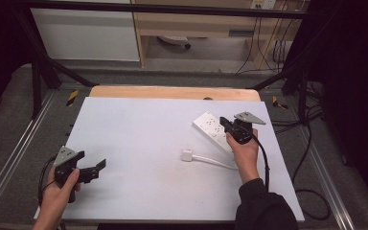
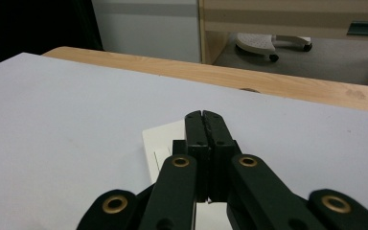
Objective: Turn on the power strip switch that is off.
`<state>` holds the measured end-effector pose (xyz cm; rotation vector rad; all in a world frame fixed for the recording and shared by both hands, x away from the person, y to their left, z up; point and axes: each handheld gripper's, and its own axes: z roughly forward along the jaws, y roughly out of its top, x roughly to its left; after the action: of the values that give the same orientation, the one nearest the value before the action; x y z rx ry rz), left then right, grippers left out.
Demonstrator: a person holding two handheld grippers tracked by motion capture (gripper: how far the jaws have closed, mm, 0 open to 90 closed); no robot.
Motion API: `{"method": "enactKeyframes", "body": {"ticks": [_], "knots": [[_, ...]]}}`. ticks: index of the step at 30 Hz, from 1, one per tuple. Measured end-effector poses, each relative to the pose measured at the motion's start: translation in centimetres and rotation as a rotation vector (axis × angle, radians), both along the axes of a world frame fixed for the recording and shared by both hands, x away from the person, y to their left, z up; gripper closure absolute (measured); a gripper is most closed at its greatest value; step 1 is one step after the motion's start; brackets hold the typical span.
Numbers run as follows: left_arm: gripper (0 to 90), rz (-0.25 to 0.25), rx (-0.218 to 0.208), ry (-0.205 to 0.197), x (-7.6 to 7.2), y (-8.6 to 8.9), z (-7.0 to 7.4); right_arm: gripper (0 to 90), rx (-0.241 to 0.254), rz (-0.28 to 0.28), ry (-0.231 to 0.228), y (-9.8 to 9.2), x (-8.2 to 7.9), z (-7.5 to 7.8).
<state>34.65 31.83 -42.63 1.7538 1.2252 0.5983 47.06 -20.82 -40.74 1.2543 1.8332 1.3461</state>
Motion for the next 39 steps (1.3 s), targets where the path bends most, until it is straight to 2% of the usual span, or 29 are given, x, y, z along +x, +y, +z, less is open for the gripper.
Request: {"method": "enactKeyframes", "body": {"ticks": [9,19,28,39], "knots": [[7.2,0.017,-0.026,0.005,-1.1,0.4,0.0,90.0,0.012,-0.010,0.020,0.0,0.0,-0.9],[7.3,0.013,-0.023,0.001,-1.1,0.3,0.1,90.0,0.040,-0.020,0.051,0.5,0.1,-1.7],[7.2,0.005,-0.021,-0.003,-1.3,0.2,0.2,90.0,0.015,-0.010,0.076,1.0,-0.2,-2.4],[7.2,0.005,-0.021,-0.001,-1.3,0.2,0.2,90.0,0.011,-0.010,0.085,1.4,0.0,-2.9]]}}
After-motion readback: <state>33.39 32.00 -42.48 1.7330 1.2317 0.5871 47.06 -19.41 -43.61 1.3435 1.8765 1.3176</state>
